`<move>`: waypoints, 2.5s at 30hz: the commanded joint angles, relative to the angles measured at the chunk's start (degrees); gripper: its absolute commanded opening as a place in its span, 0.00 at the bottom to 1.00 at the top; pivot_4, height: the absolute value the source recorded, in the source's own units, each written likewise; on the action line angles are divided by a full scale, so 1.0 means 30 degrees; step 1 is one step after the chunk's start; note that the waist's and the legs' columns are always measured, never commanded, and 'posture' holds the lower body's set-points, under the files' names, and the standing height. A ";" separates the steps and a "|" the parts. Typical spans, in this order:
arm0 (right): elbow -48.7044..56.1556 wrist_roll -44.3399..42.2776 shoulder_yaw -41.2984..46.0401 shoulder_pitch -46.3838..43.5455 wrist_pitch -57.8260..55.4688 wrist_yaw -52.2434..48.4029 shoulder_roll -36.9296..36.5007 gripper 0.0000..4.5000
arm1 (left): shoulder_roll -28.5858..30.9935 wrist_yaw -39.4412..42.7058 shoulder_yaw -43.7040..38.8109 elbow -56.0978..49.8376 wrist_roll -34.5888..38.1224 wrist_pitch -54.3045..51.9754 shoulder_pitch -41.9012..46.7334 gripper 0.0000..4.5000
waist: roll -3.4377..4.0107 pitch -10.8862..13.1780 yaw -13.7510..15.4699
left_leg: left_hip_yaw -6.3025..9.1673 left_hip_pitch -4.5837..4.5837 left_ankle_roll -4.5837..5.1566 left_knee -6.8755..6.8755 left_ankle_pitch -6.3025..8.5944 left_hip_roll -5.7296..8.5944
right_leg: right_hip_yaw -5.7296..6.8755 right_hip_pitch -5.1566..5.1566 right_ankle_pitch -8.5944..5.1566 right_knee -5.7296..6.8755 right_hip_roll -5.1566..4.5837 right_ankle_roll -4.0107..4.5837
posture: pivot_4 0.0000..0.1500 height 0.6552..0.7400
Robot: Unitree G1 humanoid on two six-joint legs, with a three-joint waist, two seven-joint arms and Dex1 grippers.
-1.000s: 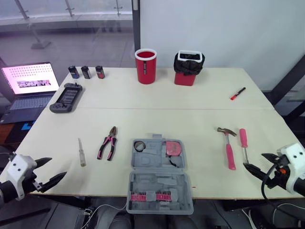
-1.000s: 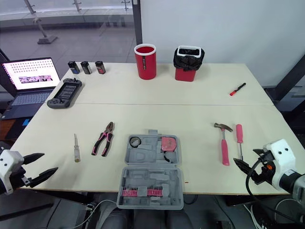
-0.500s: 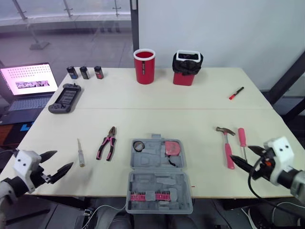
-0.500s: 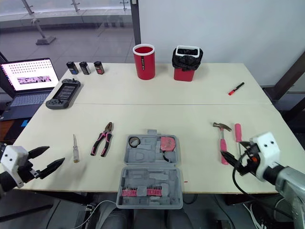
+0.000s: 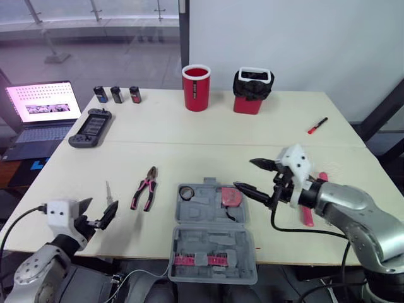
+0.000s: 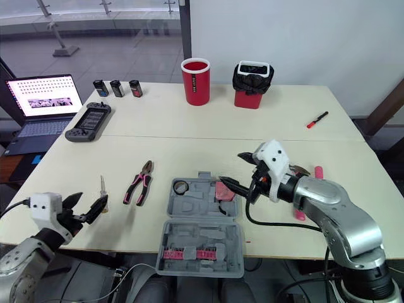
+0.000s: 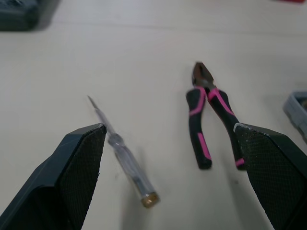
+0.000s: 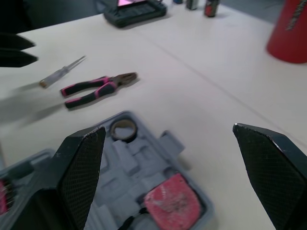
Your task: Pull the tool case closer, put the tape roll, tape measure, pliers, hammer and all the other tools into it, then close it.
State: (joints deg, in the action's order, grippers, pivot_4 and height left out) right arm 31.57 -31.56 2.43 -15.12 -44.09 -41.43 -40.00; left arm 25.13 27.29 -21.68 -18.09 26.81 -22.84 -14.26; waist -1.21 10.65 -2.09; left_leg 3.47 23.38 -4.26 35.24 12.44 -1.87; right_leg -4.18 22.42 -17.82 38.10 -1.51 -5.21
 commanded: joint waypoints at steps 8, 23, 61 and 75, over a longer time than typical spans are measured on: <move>-0.0330 0.0741 -0.3125 -0.1573 0.1474 -0.2195 -0.0113 1.00 | 0.1034 -0.1416 0.3778 0.0330 -0.1106 -0.5084 0.5363 1.00 | -0.0001 0.0001 -0.0014 | 0.0011 0.0003 0.0004 0.0007 -0.0003 0.0000 | 0.0011 -0.0003 0.0017 0.0004 0.0008 -0.0011 | 1.00 0.98; -0.0461 0.1335 -0.3198 -0.1718 0.1594 -0.1676 0.0074 1.00 | -0.0132 -0.4682 0.5637 0.3471 -0.3322 -0.9087 1.0731 1.00 | -0.0022 0.0014 -0.0091 | 0.0048 0.0007 0.0004 0.0006 -0.0004 0.0007 | 0.0029 -0.0001 0.0052 0.0022 0.0021 -0.0077 | 1.00 0.98; -0.0073 0.1223 -0.2873 -0.1304 0.0533 -0.0349 0.0063 1.00 | -0.0917 -0.4182 0.7094 0.8703 -0.6076 -0.7300 1.2721 0.59 | 0.0040 -0.0022 0.0359 | 0.0048 -0.0031 0.0046 0.0040 -0.0098 0.0017 | 0.0026 -0.0044 0.0145 0.0028 0.0024 -0.0053 | 1.00 0.98; -0.0443 0.2932 -0.4354 -0.3912 0.0439 -0.0804 -0.1004 1.00 | 0.8557 0.7138 0.8057 0.2712 -0.4595 -0.3998 1.2290 0.59 | -0.0059 0.0142 -0.0101 | 0.0011 0.0055 0.0039 -0.0055 -0.0093 0.0012 | 0.0026 0.0080 0.0138 -0.0015 -0.0008 -0.0057 | 1.00 0.98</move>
State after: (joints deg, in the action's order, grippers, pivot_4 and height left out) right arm 29.68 -24.42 -9.55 -24.41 -43.56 -42.91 -42.12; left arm 48.78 43.02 2.70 -6.53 11.78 -38.37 20.61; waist -1.39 11.08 -2.39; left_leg 3.50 23.56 -4.15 35.09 12.16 -1.84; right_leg -4.10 22.69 -17.41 38.08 -1.53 -5.37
